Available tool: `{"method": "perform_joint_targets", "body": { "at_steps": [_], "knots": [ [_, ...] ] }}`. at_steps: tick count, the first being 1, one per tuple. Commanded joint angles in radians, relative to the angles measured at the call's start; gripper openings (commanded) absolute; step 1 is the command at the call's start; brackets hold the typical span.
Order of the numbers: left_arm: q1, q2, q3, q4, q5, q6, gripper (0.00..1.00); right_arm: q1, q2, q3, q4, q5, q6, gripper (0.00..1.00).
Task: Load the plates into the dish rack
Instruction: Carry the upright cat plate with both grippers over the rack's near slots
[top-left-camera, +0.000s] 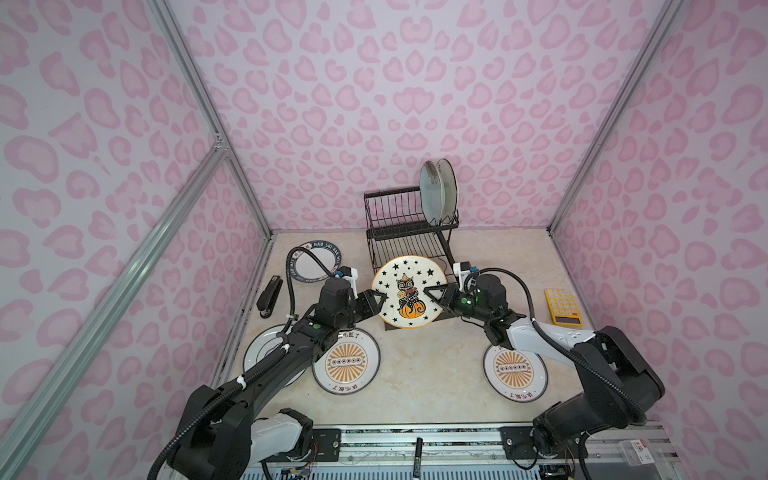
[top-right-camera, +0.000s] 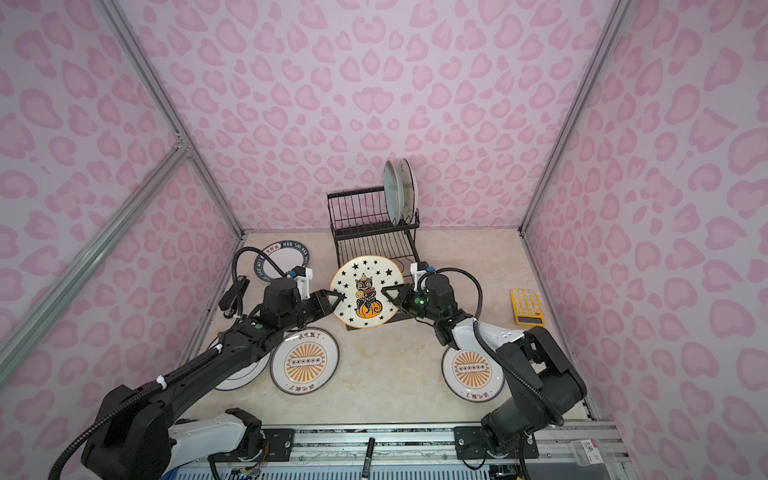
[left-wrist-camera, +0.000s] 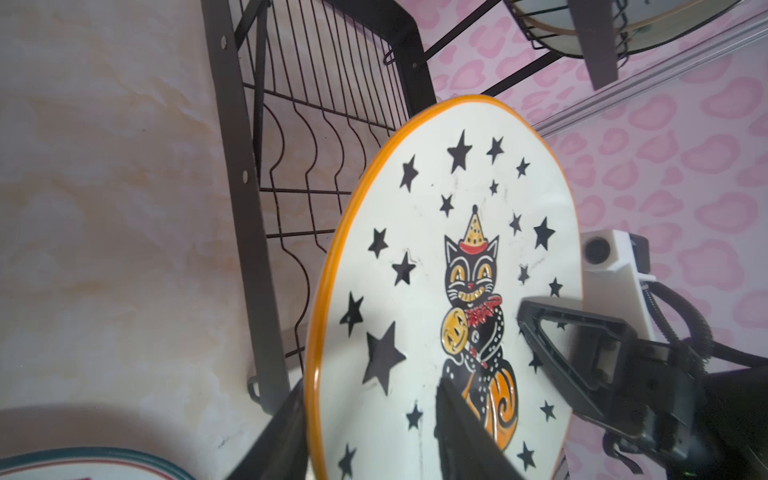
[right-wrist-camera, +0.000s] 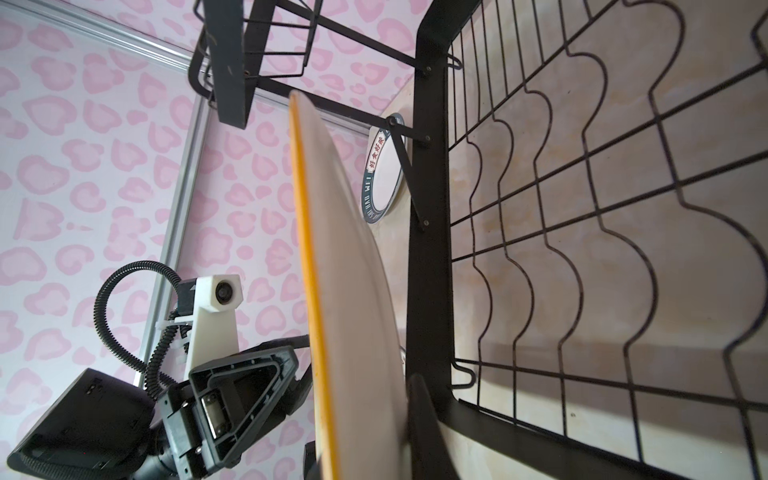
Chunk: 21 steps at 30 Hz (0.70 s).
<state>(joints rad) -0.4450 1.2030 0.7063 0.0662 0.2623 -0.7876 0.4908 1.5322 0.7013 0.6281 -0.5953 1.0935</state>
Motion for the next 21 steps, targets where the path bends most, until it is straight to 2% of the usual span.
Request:
{"method": "perform_joint_targets", "body": {
  "at_steps": [1, 10, 21],
  "knots": [
    [0.008, -0.024, 0.015, 0.027, 0.07, 0.043, 0.55, 0.0, -0.014, 0.008, 0.085, -0.088, -0.024, 0.0],
    [0.072, -0.071, 0.005, -0.03, 0.102, 0.061, 0.61, -0.005, -0.065, 0.022, 0.068, -0.097, -0.03, 0.0],
    [0.125, -0.193, 0.007, -0.15, 0.03, 0.108, 0.61, -0.023, -0.182, 0.141, -0.159, -0.066, -0.175, 0.0]
  ]
}}
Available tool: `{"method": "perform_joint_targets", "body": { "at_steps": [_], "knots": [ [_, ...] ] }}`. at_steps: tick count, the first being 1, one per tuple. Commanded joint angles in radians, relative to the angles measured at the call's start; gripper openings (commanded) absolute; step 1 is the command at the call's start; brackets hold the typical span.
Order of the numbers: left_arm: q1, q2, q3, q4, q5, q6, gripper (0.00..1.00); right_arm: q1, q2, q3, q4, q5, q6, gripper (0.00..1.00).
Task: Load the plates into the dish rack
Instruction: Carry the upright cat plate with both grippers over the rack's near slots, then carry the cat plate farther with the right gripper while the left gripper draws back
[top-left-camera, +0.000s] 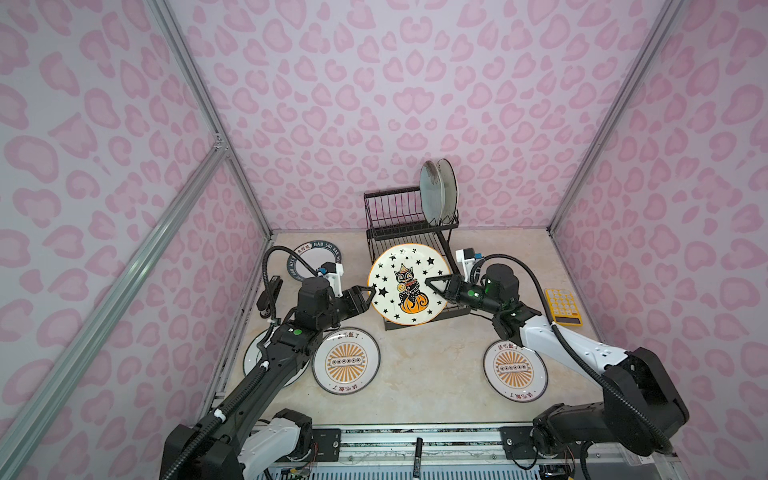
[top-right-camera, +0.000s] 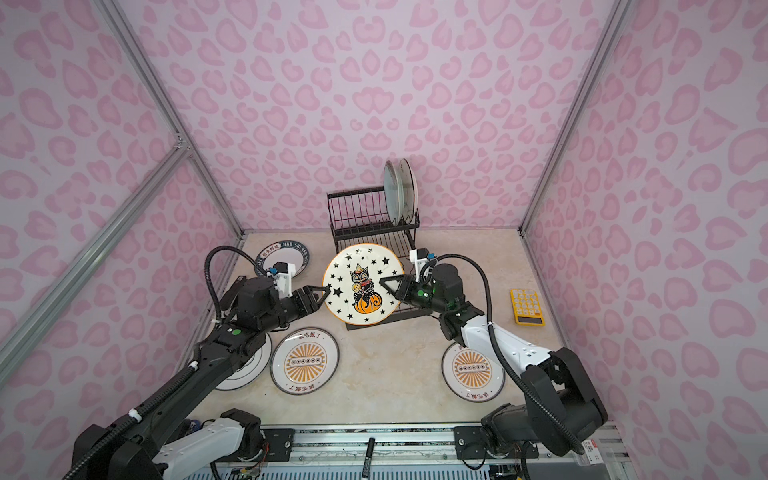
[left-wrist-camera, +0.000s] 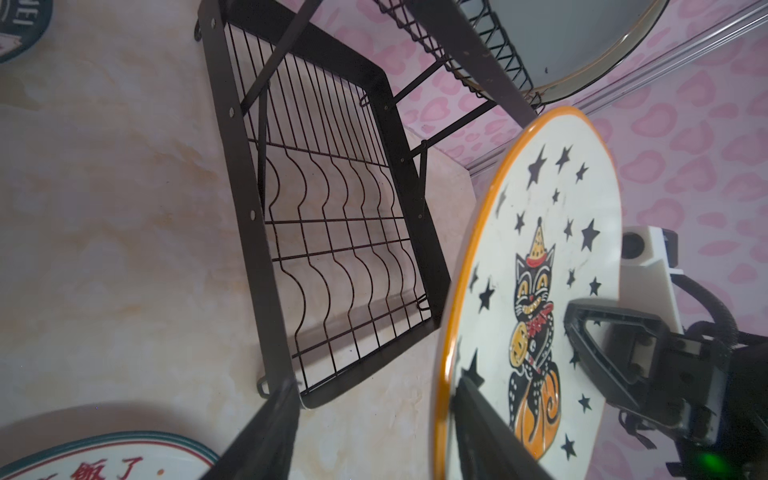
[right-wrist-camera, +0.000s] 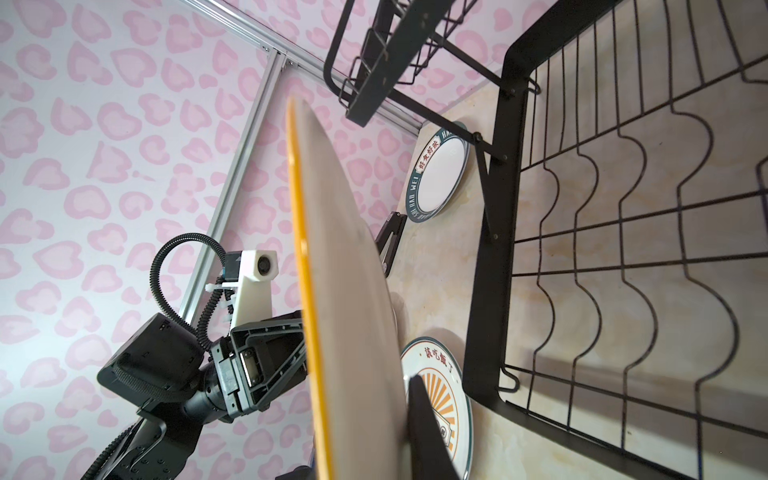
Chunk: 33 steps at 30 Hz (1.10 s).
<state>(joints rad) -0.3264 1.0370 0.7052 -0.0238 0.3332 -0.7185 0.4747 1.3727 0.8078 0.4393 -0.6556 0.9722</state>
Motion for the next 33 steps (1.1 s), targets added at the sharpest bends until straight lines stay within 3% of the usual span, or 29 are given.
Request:
{"method": "perform_joint_targets", "body": {
  "at_steps": [1, 10, 20, 33],
  "knots": [
    [0.01, -0.039, 0.013, -0.08, -0.052, 0.048, 0.61, -0.011, -0.034, 0.059, -0.001, -0.001, -0.076, 0.0],
    [0.012, -0.091, 0.005, -0.119, -0.054, 0.054, 0.61, -0.022, -0.019, 0.346, -0.19, 0.061, -0.257, 0.0],
    [0.012, -0.133, -0.009, -0.14, -0.039, 0.044, 0.61, -0.044, 0.155, 0.664, -0.252, 0.144, -0.35, 0.0],
    [0.012, -0.198, -0.016, -0.19, -0.048, 0.036, 0.61, 0.001, 0.375, 1.092, -0.446, 0.477, -0.641, 0.0]
  ]
}}
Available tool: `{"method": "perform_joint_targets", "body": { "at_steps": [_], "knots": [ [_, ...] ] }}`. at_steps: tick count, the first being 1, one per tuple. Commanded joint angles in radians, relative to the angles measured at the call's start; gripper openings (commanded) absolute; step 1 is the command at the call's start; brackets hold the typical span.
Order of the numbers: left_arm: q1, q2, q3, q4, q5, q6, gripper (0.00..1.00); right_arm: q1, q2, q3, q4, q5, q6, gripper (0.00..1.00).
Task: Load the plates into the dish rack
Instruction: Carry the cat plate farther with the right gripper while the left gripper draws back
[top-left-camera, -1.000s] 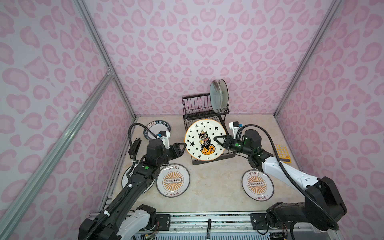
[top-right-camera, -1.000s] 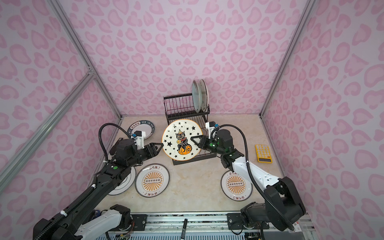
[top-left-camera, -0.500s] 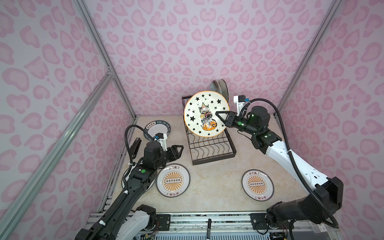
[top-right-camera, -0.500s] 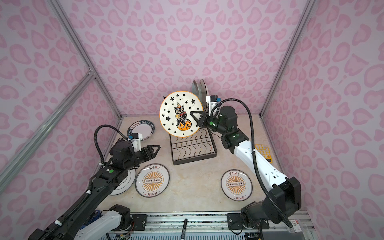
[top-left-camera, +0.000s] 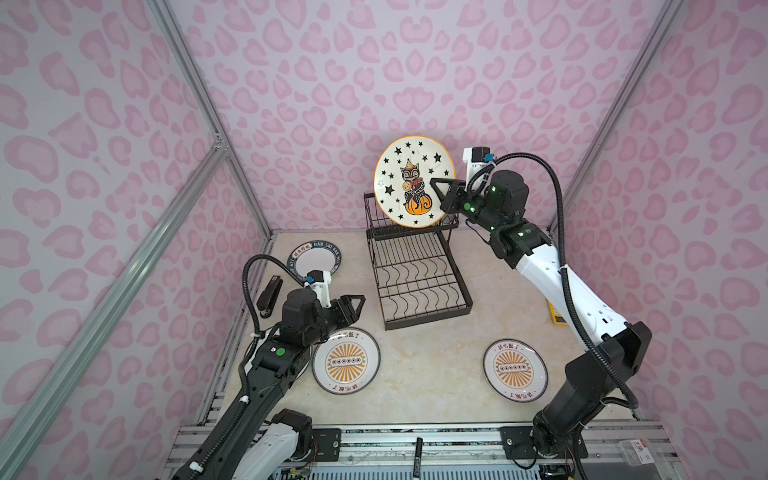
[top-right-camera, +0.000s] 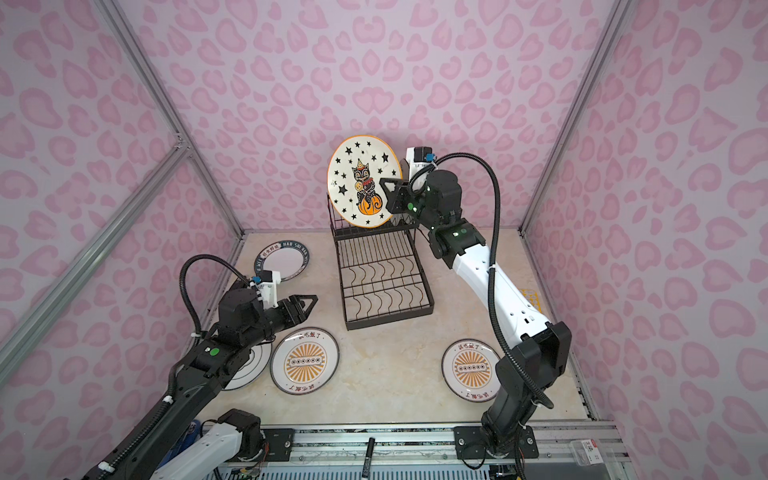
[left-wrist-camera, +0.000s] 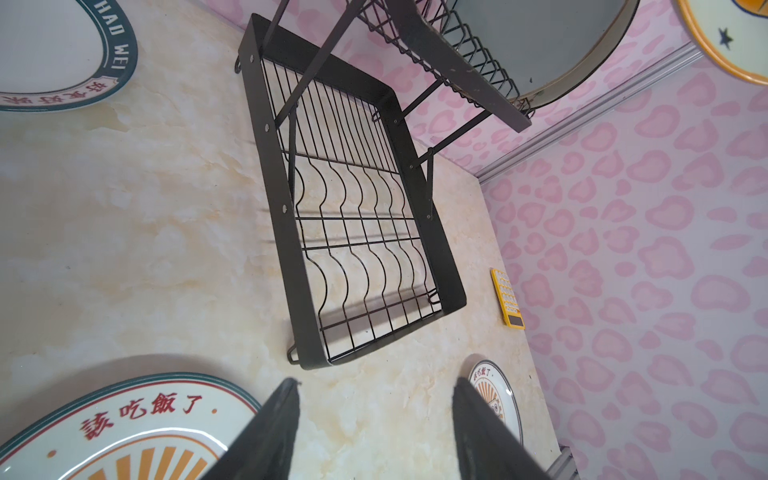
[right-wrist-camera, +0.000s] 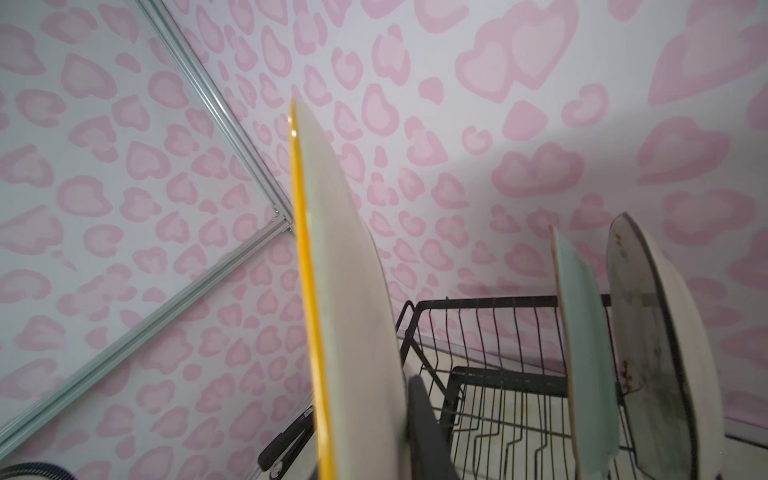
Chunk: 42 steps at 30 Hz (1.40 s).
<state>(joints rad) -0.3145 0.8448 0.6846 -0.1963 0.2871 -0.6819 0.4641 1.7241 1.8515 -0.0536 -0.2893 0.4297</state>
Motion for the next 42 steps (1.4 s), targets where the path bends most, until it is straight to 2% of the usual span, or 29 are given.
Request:
{"method": "perform_joint_targets", "body": {
  "at_steps": [1, 4, 13, 18, 25, 31, 42],
  "knots": [
    [0.0, -0.007, 0.009, -0.019, 0.0, 0.0, 0.61, 0.019, 0.047, 0.084, 0.027, 0.147, -0.126, 0.0],
    [0.0, -0.013, 0.016, -0.031, 0.004, 0.001, 0.61, 0.028, 0.087, 0.147, -0.004, 0.236, -0.174, 0.0],
    [0.0, -0.023, -0.003, -0.02, 0.003, -0.008, 0.61, 0.065, 0.232, 0.362, -0.074, 0.377, -0.293, 0.0],
    [0.0, -0.025, -0.01, -0.008, 0.01, -0.016, 0.61, 0.095, 0.327, 0.496, -0.126, 0.497, -0.359, 0.0],
    [-0.001, -0.027, -0.015, -0.007, 0.024, -0.027, 0.61, 0.129, 0.377, 0.507, -0.064, 0.664, -0.41, 0.0],
    [0.0, -0.044, -0.022, -0.017, 0.018, -0.03, 0.61, 0.149, 0.442, 0.56, -0.063, 0.747, -0.449, 0.0],
    [0.0, -0.053, -0.021, -0.031, 0.012, -0.027, 0.61, 0.176, 0.482, 0.563, -0.008, 0.853, -0.546, 0.0]
  ]
}}
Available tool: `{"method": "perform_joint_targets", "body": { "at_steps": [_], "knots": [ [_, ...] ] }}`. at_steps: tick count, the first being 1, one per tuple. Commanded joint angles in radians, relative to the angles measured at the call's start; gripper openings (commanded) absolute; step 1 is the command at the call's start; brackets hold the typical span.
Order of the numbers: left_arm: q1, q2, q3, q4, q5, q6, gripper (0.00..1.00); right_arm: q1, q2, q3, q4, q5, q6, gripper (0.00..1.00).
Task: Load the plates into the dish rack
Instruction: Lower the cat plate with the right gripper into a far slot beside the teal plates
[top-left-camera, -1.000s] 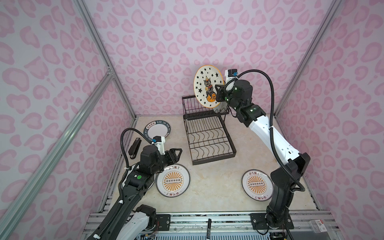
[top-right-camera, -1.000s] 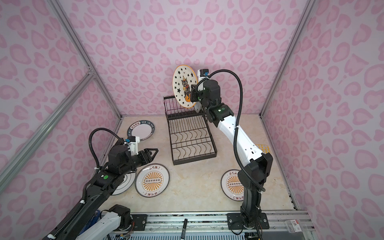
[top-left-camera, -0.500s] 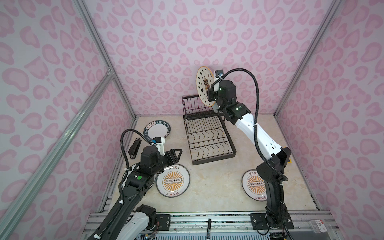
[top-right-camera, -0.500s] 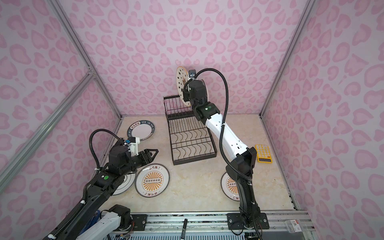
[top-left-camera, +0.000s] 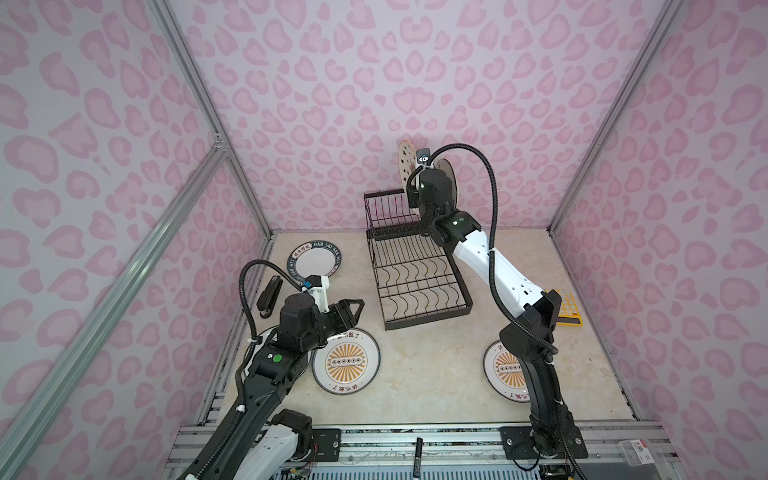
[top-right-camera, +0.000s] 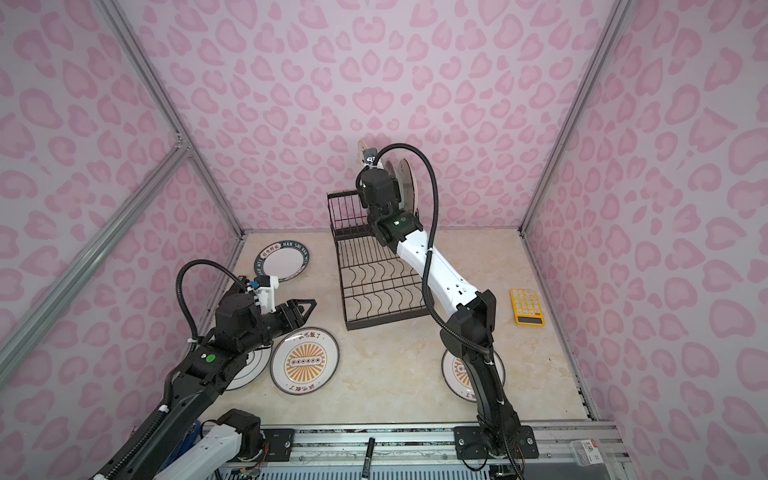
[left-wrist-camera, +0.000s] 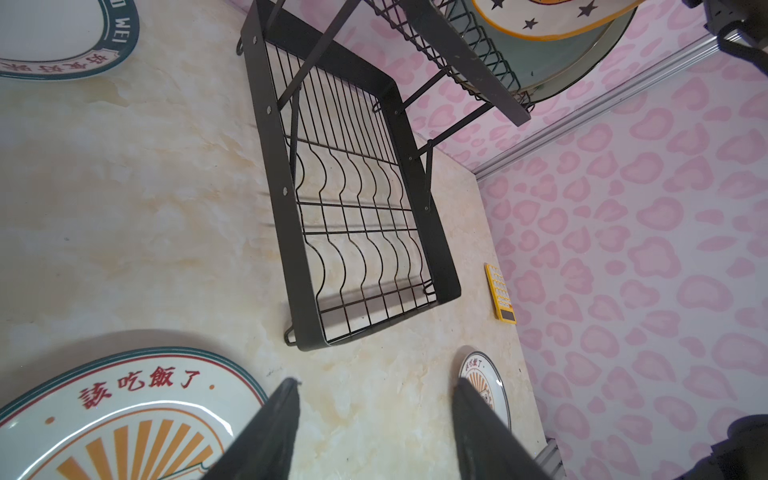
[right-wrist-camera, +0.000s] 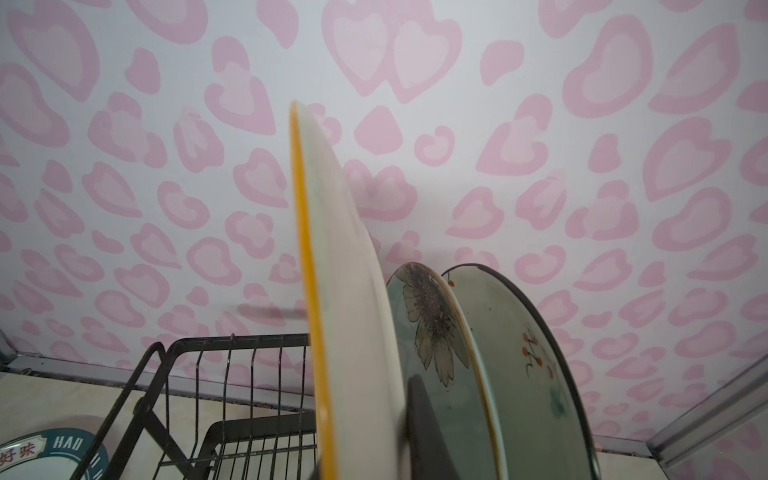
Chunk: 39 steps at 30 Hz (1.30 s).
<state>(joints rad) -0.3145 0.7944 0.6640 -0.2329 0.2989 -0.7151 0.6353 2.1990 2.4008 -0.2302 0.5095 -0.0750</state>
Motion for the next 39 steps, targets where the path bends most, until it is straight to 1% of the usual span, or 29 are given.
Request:
{"method": "perform_joint_targets", "body": {
  "at_steps": [1, 24, 39],
  "knots": [
    [0.0, -0.003, 0.0, 0.006, -0.001, 0.007, 0.61, 0.007, 0.009, 0.014, 0.173, 0.059, -0.049, 0.0],
    [0.0, -0.021, 0.013, -0.039, -0.031, 0.032, 0.61, 0.016, 0.048, 0.014, 0.168, 0.097, -0.086, 0.0],
    [0.0, -0.018, 0.009, -0.042, -0.038, 0.038, 0.61, 0.023, 0.057, -0.006, 0.153, 0.095, -0.077, 0.0]
  ]
}}
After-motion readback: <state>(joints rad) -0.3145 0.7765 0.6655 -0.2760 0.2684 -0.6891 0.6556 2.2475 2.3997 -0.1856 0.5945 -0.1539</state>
